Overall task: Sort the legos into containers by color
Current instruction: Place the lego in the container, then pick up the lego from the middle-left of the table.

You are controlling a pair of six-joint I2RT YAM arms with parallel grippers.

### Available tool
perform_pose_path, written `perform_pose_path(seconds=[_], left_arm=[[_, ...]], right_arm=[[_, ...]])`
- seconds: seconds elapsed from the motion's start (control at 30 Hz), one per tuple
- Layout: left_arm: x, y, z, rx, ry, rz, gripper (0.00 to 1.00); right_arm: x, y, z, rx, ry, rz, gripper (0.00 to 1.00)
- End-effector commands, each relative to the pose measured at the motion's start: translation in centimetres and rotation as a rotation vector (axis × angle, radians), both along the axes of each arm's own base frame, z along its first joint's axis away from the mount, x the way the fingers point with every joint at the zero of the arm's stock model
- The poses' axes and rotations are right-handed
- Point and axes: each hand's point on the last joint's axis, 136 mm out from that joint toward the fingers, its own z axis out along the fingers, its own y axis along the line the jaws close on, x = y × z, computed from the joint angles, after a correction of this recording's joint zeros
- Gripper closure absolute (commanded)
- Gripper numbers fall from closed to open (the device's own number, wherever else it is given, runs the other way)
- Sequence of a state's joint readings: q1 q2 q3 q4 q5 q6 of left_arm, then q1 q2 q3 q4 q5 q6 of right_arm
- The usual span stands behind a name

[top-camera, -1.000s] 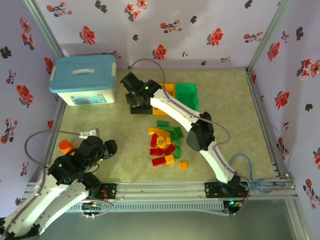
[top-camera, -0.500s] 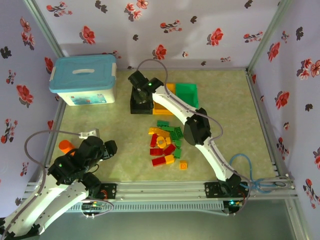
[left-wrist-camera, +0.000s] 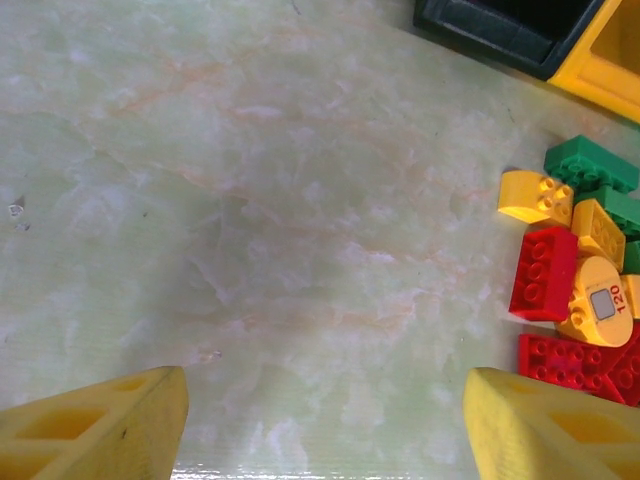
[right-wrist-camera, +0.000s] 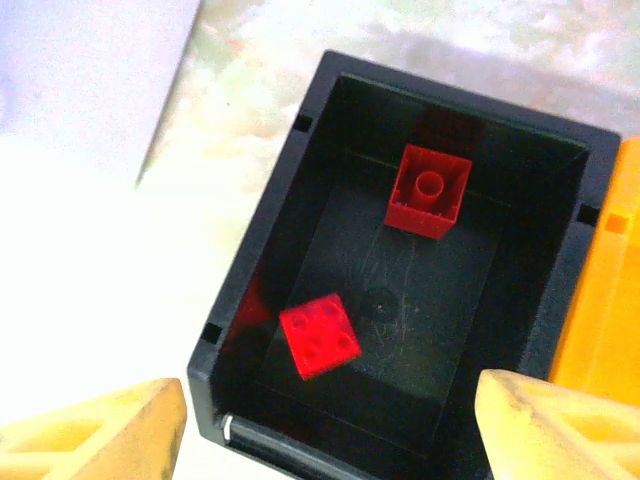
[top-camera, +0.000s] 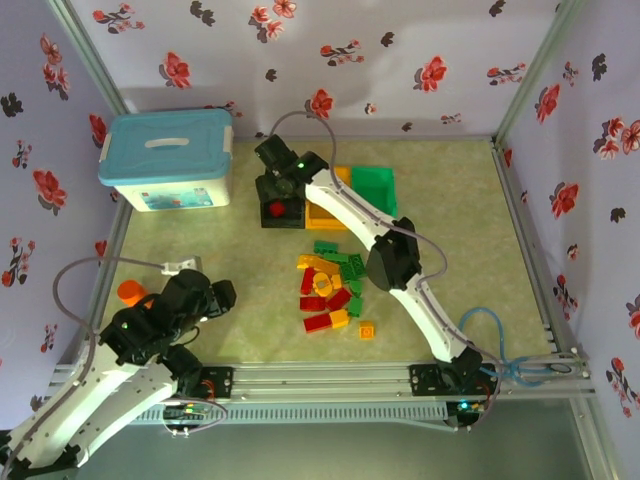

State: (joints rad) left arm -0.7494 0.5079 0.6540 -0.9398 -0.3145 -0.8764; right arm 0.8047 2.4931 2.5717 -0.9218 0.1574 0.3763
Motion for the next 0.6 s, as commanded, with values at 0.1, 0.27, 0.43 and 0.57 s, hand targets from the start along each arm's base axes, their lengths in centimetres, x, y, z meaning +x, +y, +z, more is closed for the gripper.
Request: perform_pose_path(seconds=[0.1,0.27,0.43,0.57], left_arm=[[1.0,-3.8,1.2,-0.018,-0.01,-0.146,0.27],[1.2,-8.2,0.4,-0.008,0.017,-0.295,0.27],[0.4,-13.2,-1.3,0.057,0.067,-0.47,0.27],[-0.8,-16.2,-3.4,0.078,0.13,-0.57,0.26]], right_arm=[[-2.2,-2.4,10.2,0.095,-0.099,0.007,0.24],[-5.2,-5.7,9.9,0.081,-0.088,-0.003,0.24],[-8.5,-11.0,8.8,0.049,-0.109,-0.065,0.23],[-11.0,-15.2,7.1,0.009,-0.102,-0.112,0.22]])
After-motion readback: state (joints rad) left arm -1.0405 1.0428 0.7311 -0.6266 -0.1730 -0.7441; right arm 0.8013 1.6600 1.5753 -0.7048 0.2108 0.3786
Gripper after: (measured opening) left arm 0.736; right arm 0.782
